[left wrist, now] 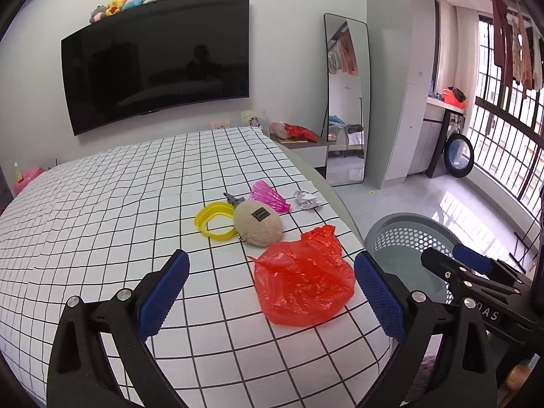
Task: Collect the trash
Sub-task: 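Move both tools back over the bed toward the red plastic bag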
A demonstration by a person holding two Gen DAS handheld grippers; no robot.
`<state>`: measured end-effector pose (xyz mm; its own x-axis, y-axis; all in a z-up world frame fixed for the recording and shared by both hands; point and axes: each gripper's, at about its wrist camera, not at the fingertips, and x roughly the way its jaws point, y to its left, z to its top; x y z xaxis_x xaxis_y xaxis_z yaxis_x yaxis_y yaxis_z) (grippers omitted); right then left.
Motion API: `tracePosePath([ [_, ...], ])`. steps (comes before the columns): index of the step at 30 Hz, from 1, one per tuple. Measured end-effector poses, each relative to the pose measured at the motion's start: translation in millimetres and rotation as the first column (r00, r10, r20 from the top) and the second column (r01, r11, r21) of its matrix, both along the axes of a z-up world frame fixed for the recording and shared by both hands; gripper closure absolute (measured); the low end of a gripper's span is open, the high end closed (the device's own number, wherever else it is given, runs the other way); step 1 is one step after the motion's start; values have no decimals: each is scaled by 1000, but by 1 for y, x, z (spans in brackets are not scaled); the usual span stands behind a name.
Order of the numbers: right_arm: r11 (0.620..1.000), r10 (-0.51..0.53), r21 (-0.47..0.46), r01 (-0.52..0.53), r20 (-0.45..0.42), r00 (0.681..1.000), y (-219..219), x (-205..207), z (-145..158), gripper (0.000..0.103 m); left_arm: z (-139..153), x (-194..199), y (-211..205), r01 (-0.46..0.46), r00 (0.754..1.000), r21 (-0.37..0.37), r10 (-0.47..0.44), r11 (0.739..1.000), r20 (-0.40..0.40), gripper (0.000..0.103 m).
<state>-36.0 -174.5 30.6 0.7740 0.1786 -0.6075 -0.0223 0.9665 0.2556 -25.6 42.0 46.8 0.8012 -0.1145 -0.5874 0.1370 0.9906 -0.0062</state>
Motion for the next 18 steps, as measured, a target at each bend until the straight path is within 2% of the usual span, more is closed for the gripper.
tracePosePath([
  [8, 999, 45, -13, -45, 16, 999, 33, 15, 12, 31, 0, 6, 39, -58, 998, -8, 58, 998, 1, 7],
  [18, 995, 79, -61, -79, -9, 997, 67, 37, 16, 30, -11, 26, 80, -128, 992, -26, 127, 991, -20, 7],
])
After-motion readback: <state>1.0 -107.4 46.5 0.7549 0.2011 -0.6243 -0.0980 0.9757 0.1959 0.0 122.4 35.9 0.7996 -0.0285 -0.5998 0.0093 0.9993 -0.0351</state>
